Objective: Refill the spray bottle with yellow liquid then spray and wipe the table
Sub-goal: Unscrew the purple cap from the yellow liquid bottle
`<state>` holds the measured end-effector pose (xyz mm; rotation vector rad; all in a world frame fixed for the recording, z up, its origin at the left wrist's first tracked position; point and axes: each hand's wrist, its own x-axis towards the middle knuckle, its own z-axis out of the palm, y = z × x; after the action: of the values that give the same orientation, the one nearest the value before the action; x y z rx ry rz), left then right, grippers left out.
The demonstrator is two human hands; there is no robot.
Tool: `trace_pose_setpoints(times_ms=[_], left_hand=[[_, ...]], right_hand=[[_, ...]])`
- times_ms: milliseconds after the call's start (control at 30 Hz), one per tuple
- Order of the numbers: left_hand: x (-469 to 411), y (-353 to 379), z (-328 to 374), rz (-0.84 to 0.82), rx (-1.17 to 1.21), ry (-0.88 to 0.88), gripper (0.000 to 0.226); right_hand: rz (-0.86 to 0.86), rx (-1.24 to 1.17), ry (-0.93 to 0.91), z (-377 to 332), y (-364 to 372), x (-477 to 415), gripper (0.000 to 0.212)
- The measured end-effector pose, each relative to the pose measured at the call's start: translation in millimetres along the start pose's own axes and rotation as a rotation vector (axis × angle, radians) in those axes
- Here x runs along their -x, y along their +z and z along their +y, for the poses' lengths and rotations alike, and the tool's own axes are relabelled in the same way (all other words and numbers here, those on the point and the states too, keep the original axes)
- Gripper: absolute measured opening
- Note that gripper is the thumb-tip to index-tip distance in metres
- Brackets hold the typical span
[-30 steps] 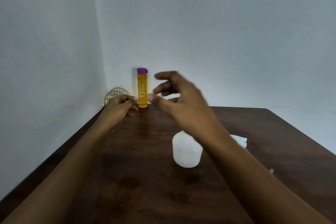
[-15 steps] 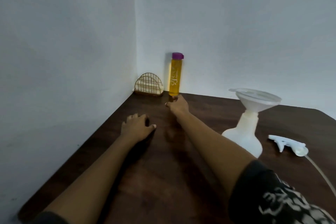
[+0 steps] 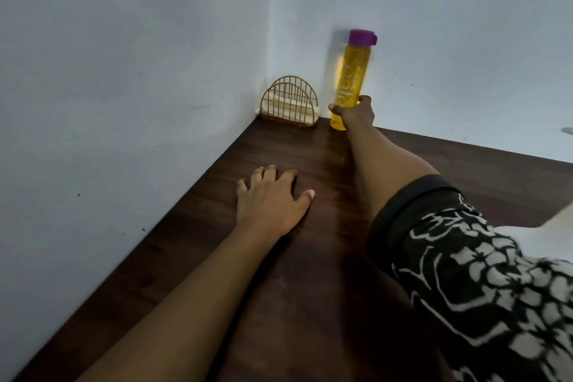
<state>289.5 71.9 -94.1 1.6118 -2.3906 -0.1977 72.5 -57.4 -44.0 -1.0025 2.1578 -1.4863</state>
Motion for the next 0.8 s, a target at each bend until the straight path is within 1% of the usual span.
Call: trace_pose_setpoints(times_ms=[167,233,367,500,567,667,800], left_hand=[[0,0,0,-0.002,-0.009,0.000,0.061],[1,0,0,-0.005,-0.016,-0.004,0.061],[0,-2,0,-0.009,-0.013,-0.010,0.062],[2,-5,2,-0.022,-0.007,-0.017,0.062],[2,-7,1,-0.033,0.004,-0.020,0.063],[4,-10,1,-0.039,0.017,-0.022,0.064],[6,-13,1,-0.041,0.058,-0.038,0.059]], right_hand=[[0.021,0.055,0.007,4,-1,-10,0.061],[0.007,0.046,0.002,5,-3,-12,0.057],[-0.022,0.135,-0.065,5,-4,-5,0.059],[-0.058,0.221,-0.127,5,-8,21,0.063],[-0.090,0.183,-0.127,6,-12,41,0.060],[-0.137,0.065,-0.120,11,-22,79,0.055],[-0.178,0.052,-0.146,19,-42,128,0.062]])
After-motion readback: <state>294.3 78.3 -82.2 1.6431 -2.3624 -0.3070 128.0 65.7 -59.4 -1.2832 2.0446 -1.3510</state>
